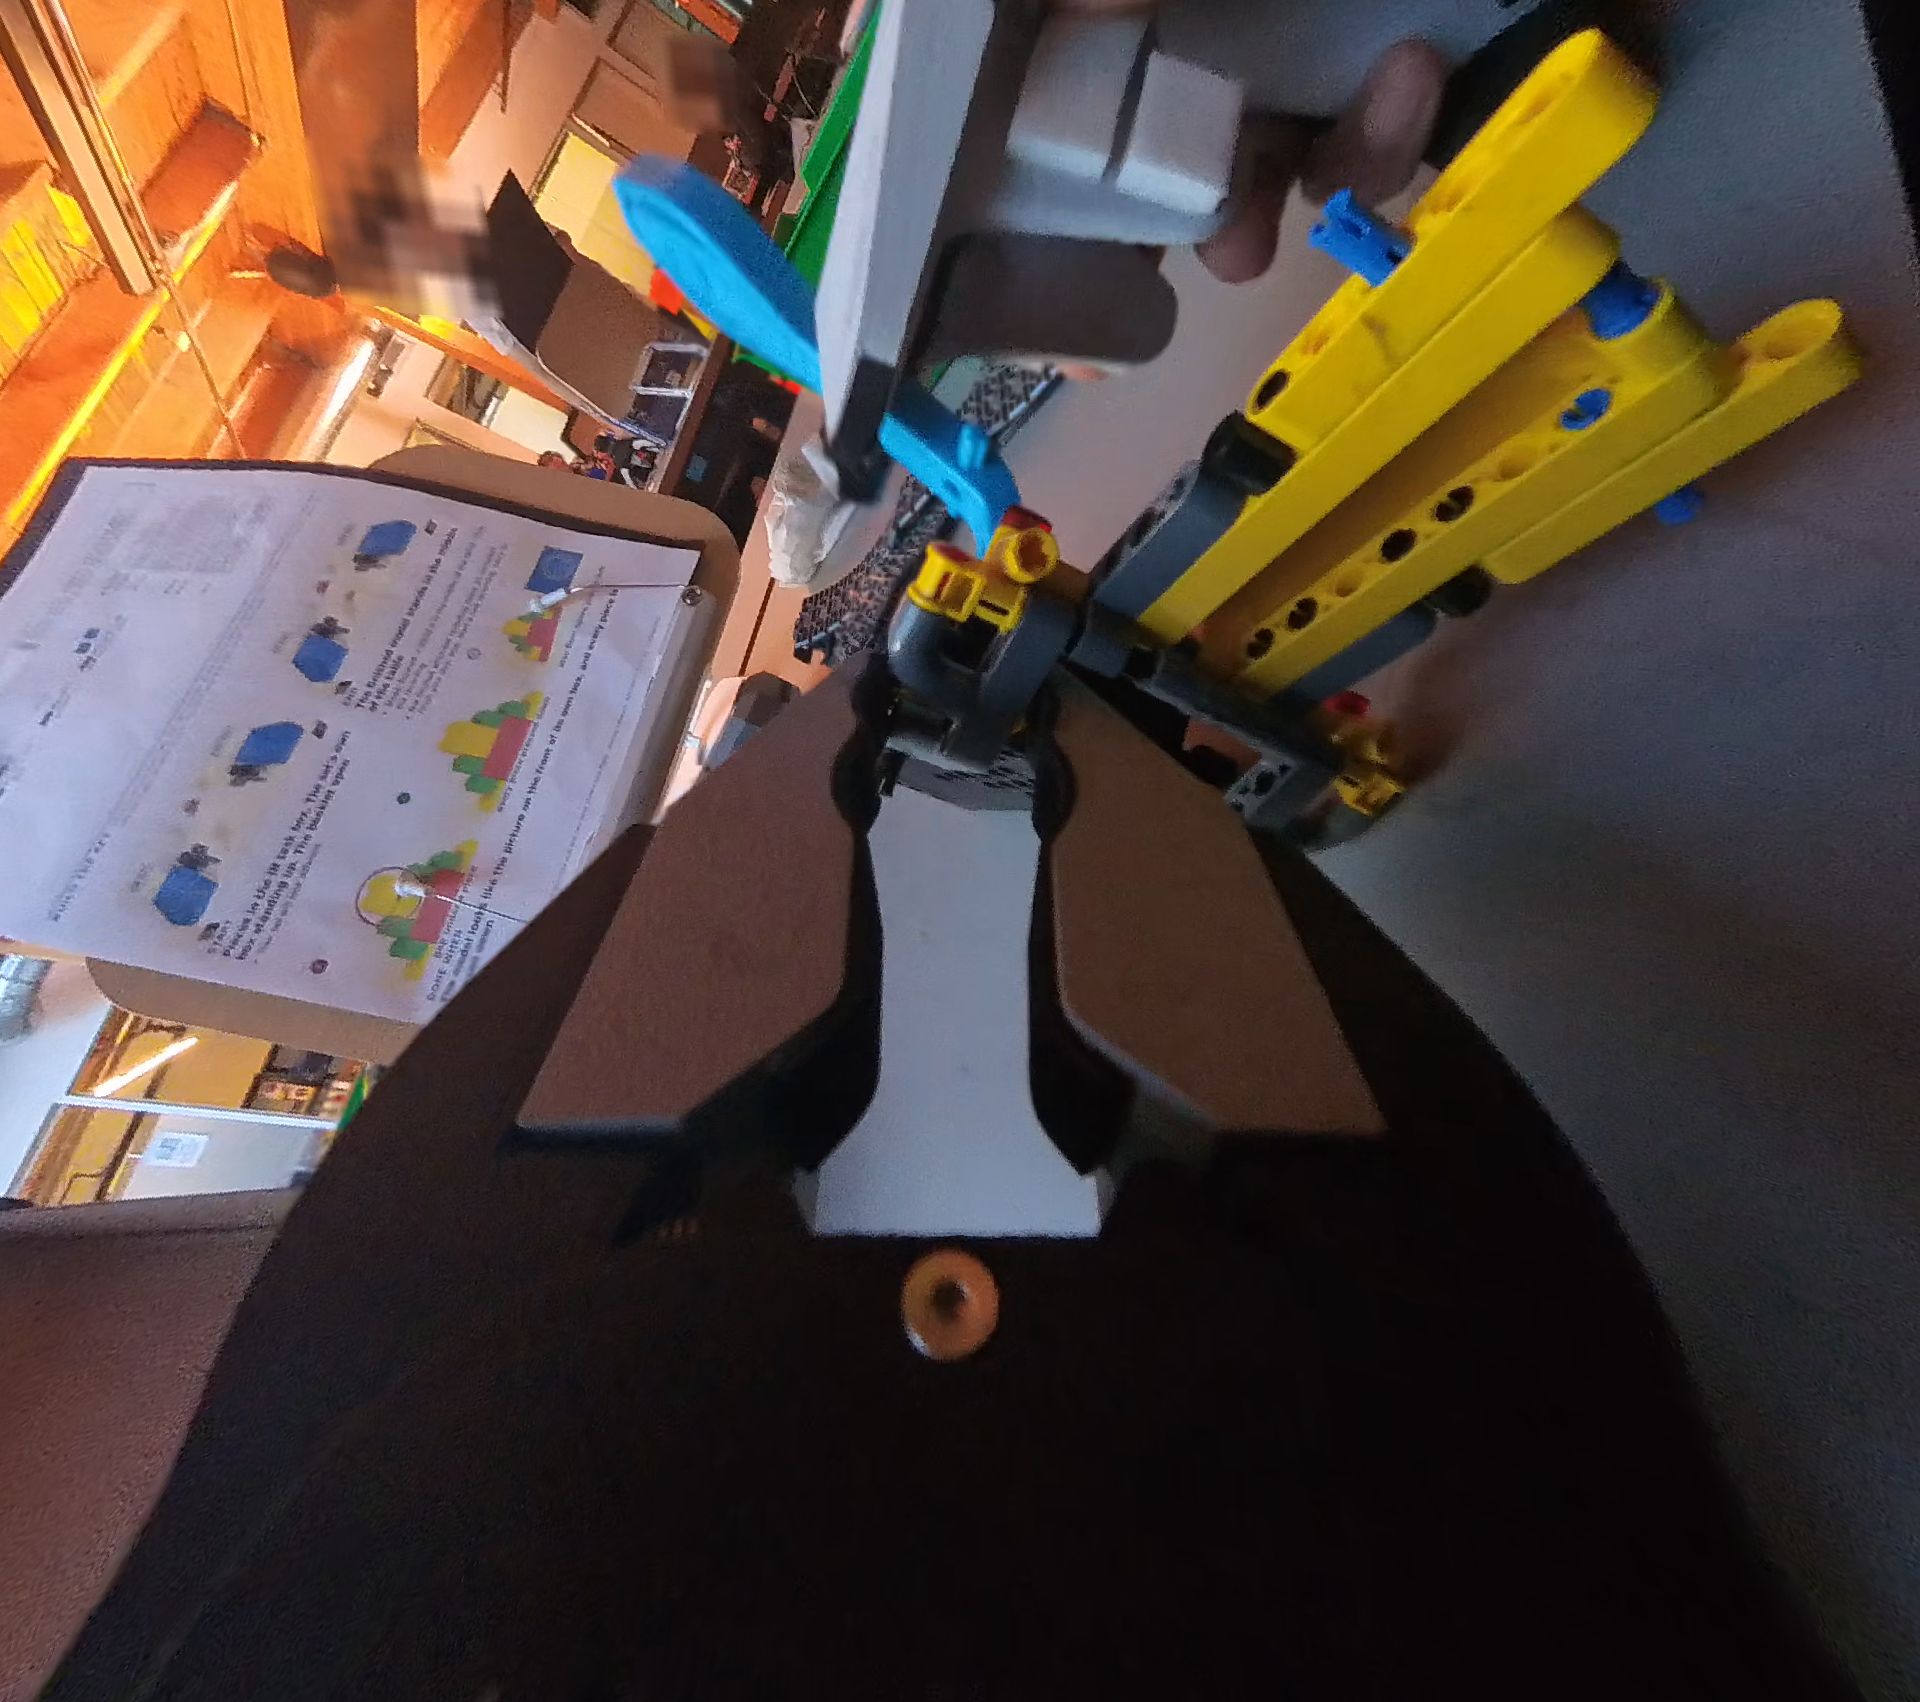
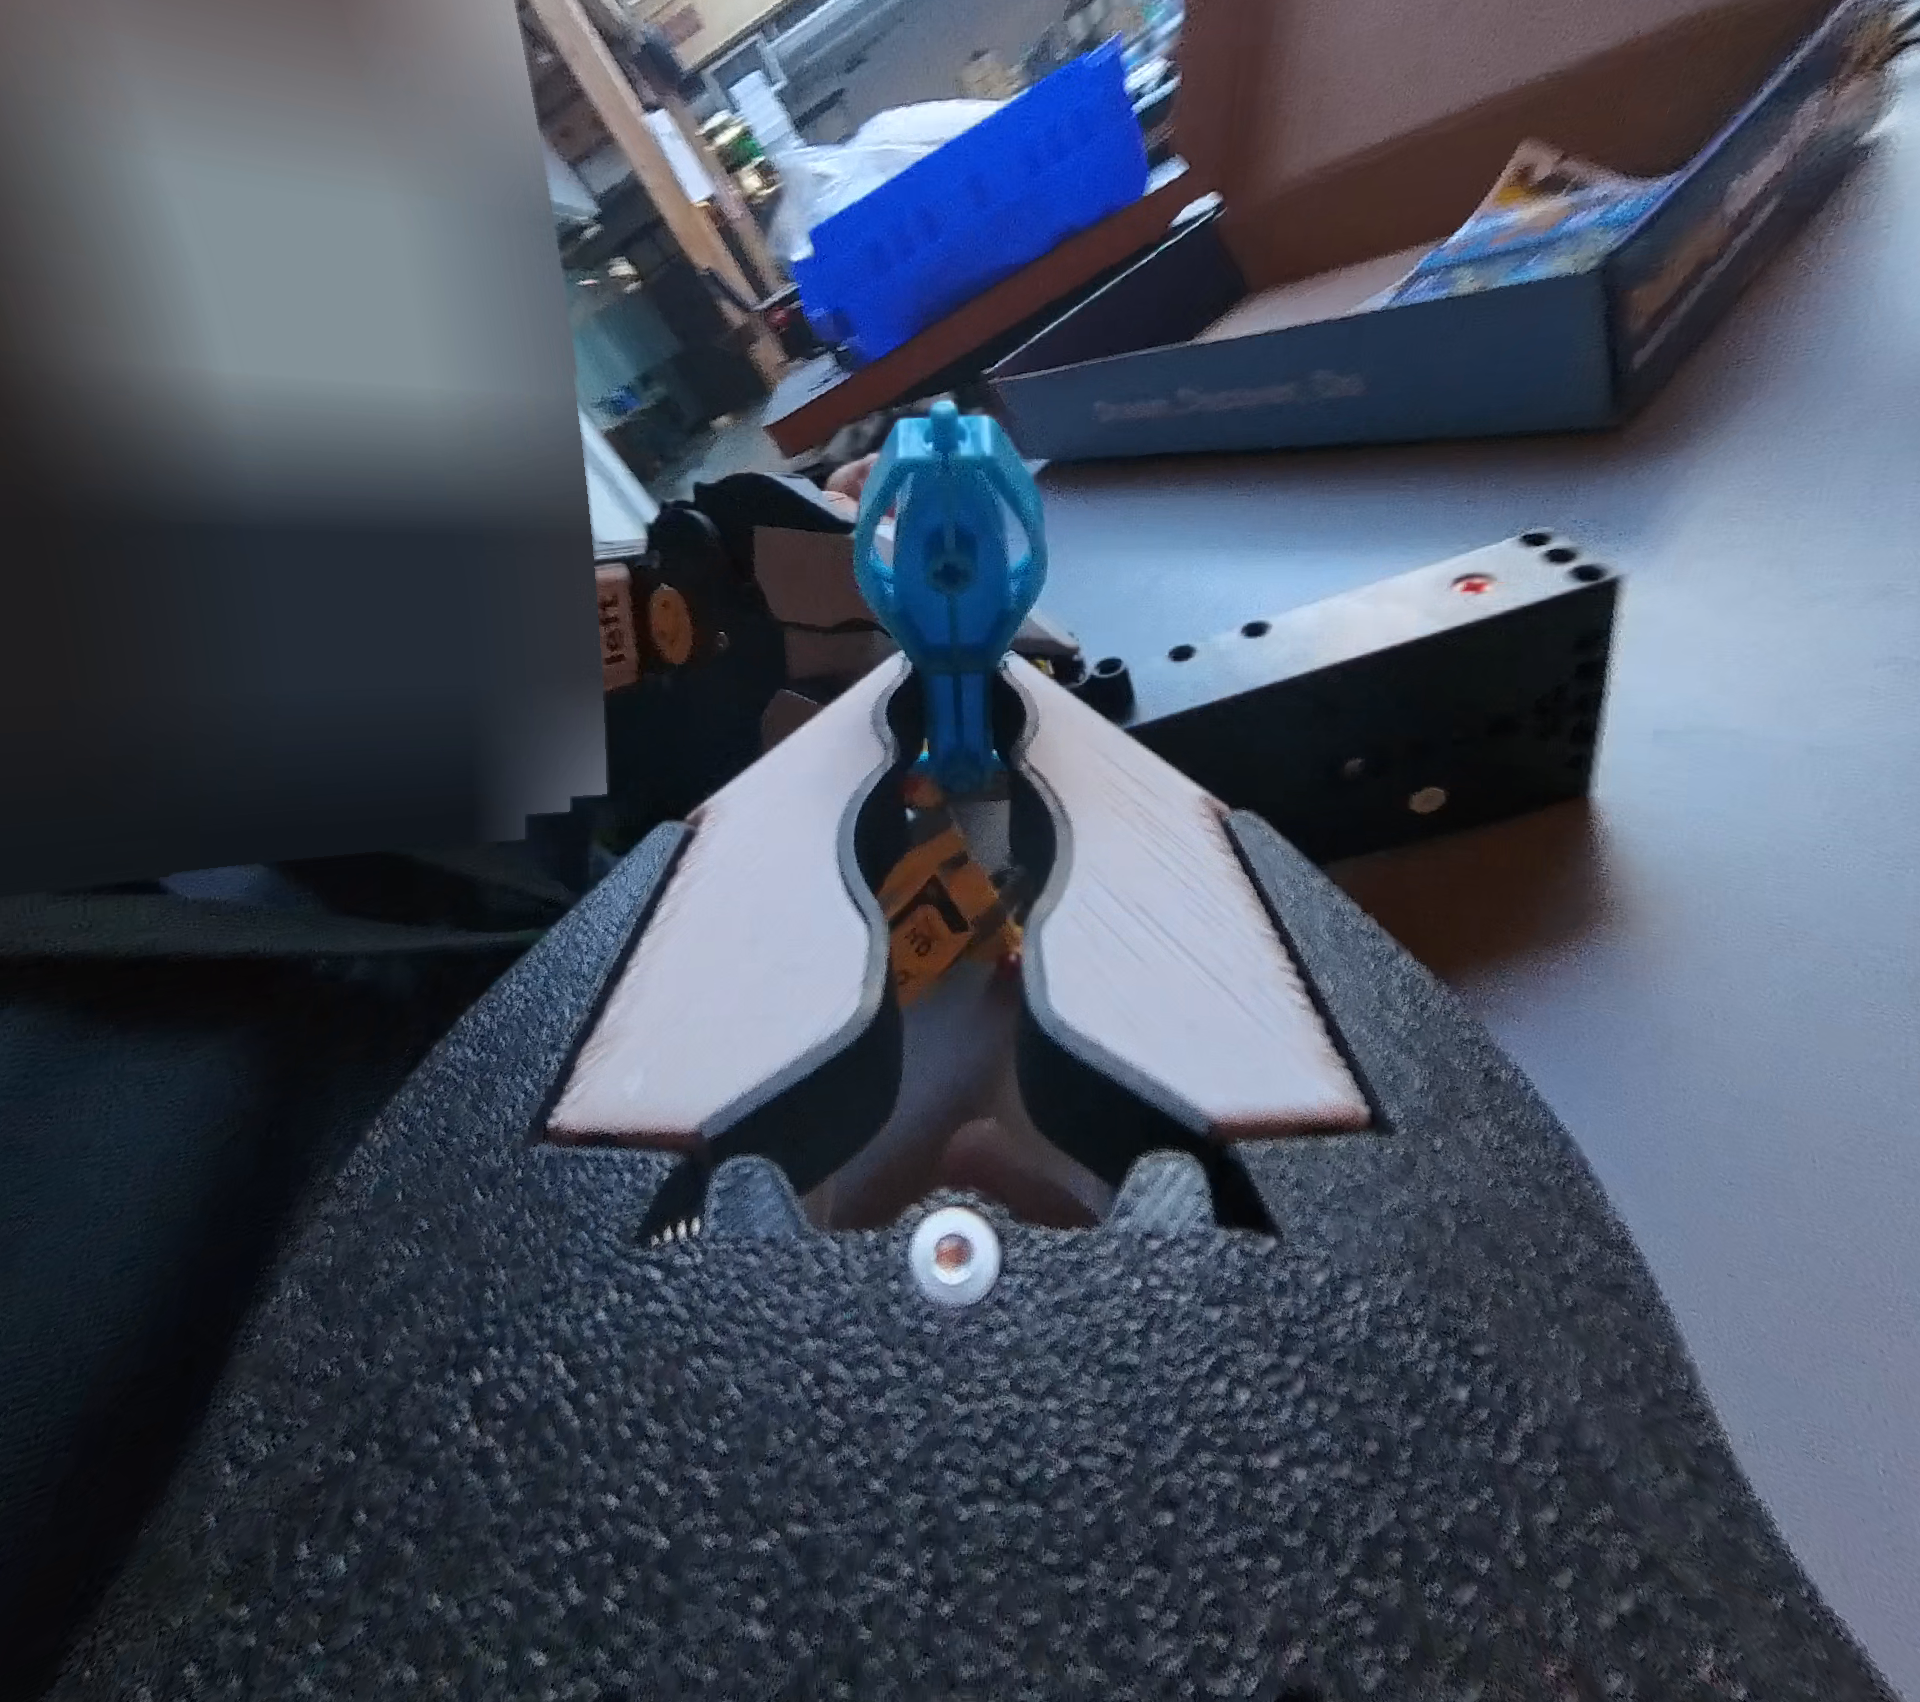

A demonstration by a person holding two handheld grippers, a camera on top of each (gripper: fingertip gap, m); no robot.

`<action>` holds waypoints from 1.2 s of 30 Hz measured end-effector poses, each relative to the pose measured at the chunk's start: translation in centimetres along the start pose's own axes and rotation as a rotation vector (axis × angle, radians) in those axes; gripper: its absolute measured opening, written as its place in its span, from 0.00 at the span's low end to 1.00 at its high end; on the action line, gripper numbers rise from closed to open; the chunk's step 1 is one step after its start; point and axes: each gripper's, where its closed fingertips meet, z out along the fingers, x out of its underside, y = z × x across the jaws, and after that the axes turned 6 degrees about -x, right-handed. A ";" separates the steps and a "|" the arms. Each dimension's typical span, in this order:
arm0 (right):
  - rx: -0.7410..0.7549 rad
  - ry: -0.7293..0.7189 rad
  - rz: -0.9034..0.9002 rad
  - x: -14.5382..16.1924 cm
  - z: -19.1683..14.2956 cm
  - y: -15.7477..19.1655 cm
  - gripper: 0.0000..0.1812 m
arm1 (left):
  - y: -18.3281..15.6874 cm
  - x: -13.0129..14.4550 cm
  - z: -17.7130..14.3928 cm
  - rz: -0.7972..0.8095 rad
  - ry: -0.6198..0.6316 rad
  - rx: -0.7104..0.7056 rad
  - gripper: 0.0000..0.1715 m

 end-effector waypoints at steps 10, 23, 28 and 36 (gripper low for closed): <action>0.205 -0.141 -0.123 -1.6 -1.1 -0.9 0.04 | 0.0 0.1 0.3 -0.044 0.019 -0.009 0.14; 0.238 -0.039 -0.195 -1.0 -0.3 -1.7 0.05 | 0.1 0.4 0.0 -0.131 0.016 0.004 0.15; 0.242 0.124 -0.363 0.0 -0.2 -1.8 0.05 | 0.4 0.9 -0.2 -0.174 0.028 0.003 0.15; 0.176 0.380 -0.381 -0.2 0.4 -2.5 0.05 | 0.7 1.5 0.0 -0.187 0.050 -0.011 0.15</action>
